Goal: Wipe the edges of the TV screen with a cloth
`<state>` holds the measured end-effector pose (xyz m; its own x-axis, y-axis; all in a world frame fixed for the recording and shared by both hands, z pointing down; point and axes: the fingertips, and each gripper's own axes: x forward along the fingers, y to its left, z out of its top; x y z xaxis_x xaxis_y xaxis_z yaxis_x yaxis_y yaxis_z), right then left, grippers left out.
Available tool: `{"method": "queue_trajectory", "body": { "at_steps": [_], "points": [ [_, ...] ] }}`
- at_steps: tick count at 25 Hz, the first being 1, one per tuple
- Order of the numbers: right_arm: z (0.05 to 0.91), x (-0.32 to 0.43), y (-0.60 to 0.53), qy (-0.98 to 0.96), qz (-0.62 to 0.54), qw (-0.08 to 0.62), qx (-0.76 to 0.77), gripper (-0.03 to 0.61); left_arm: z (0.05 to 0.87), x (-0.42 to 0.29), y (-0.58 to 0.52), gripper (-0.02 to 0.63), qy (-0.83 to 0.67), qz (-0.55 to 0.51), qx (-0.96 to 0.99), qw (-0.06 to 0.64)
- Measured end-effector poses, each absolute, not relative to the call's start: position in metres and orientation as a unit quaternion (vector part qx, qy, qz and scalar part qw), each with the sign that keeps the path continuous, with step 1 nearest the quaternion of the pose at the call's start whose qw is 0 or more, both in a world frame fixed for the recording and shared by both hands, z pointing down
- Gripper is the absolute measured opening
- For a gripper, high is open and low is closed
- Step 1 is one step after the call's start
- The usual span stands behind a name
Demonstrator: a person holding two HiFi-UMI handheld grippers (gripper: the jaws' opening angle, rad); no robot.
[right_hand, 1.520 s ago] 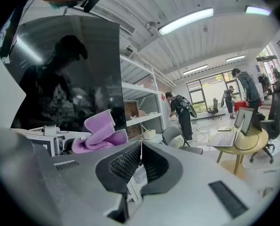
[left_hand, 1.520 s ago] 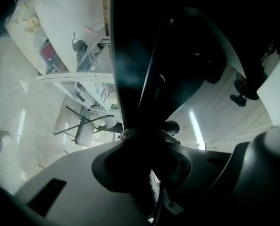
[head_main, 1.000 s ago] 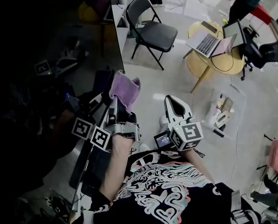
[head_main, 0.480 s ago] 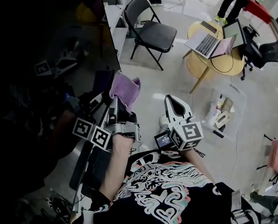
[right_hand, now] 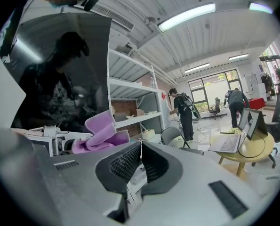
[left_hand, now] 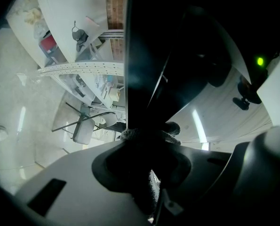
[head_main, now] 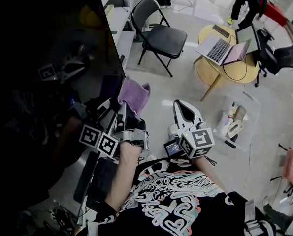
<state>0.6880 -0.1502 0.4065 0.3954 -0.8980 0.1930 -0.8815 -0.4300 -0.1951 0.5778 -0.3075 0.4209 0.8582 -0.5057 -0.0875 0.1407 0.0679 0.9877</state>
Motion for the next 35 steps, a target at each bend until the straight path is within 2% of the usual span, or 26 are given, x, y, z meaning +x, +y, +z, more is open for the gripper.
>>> {"method": "queue_trajectory", "body": {
  "at_steps": [24,35],
  "points": [
    [0.402,0.703,-0.191,0.569,-0.129,0.018,-0.812,0.031,0.421,0.593,-0.313,0.092,-0.146,-0.250,0.631,0.720],
    [0.394,0.766,-0.231,0.614,-0.126,0.002,-0.779,0.031,0.421,0.645,-0.325,0.092,-0.178,-0.230,0.647,0.705]
  ]
}}
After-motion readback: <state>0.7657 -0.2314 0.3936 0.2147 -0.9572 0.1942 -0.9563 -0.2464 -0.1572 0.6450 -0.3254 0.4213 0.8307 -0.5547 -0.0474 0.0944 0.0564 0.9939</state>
